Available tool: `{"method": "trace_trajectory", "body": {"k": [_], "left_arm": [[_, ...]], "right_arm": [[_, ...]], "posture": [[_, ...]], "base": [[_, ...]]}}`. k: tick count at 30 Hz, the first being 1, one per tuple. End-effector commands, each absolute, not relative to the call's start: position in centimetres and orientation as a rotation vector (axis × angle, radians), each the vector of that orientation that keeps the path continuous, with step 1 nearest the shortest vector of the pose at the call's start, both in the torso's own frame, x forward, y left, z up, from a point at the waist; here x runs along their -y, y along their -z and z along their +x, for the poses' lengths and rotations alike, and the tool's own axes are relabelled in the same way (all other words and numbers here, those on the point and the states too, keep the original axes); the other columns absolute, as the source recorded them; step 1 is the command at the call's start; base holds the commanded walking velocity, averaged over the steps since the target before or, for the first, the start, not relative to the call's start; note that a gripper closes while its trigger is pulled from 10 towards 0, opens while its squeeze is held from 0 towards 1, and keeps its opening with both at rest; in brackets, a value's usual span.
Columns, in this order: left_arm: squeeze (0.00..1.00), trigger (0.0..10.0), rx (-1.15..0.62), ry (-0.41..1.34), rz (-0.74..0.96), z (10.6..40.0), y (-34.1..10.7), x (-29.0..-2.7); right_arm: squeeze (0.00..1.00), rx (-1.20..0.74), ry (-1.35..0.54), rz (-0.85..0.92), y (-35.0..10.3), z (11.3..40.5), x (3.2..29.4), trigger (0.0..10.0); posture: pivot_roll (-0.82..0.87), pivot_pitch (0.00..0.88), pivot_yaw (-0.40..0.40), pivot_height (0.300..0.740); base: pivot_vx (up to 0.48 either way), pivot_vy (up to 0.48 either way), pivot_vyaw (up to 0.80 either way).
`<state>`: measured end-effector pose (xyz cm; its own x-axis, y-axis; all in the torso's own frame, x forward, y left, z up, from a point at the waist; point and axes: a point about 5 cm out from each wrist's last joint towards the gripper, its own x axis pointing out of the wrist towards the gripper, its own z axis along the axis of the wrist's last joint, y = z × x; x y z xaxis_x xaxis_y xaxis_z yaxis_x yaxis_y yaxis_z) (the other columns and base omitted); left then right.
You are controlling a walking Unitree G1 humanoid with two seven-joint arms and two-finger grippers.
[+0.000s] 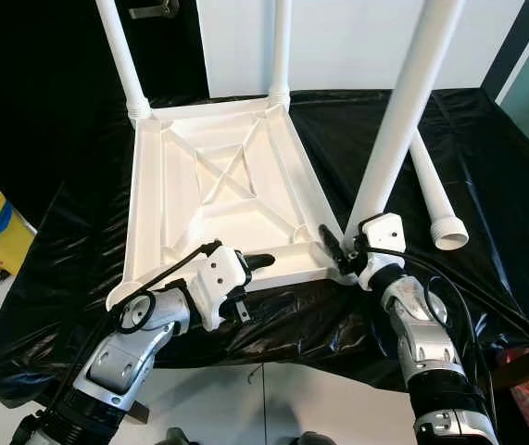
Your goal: Building children table
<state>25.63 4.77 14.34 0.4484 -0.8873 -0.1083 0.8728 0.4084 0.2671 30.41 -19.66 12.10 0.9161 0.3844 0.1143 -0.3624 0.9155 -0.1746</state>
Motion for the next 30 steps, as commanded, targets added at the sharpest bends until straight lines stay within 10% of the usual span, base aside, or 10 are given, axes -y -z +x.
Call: {"method": "trace_trajectory", "body": {"k": [1,6,7,30], "left_arm": [[0.00,10.0,0.049,1.087,0.306,25.5,-14.2,-4.8],[0.00,10.0,0.047,1.087,0.305,25.5,-14.2,-4.8],[0.00,10.0,0.047,1.087,0.305,25.5,-14.2,-4.8],[0.00,10.0,0.037,1.088,0.298,25.4,-14.1,-4.9]], "right_arm": [[0.00,0.092,-0.410,-0.149,-10.7,30.1,19.4,0.0],[0.00,0.086,-0.399,-0.143,-10.4,29.9,19.5,0.0],[0.00,0.083,-0.393,-0.140,-10.3,29.9,19.6,9.5],[0.00,-0.010,-0.021,0.004,-8.5,28.7,18.7,10.0]], "posture": [[-0.02,0.051,-0.011,0.740],[-0.02,0.053,-0.009,0.740],[-0.02,0.053,-0.009,0.740],[-0.03,0.064,-0.009,0.740]], "base": [[0.000,0.000,0.00],[0.000,0.000,0.00],[0.000,0.000,0.00],[0.000,0.000,0.00]]}}
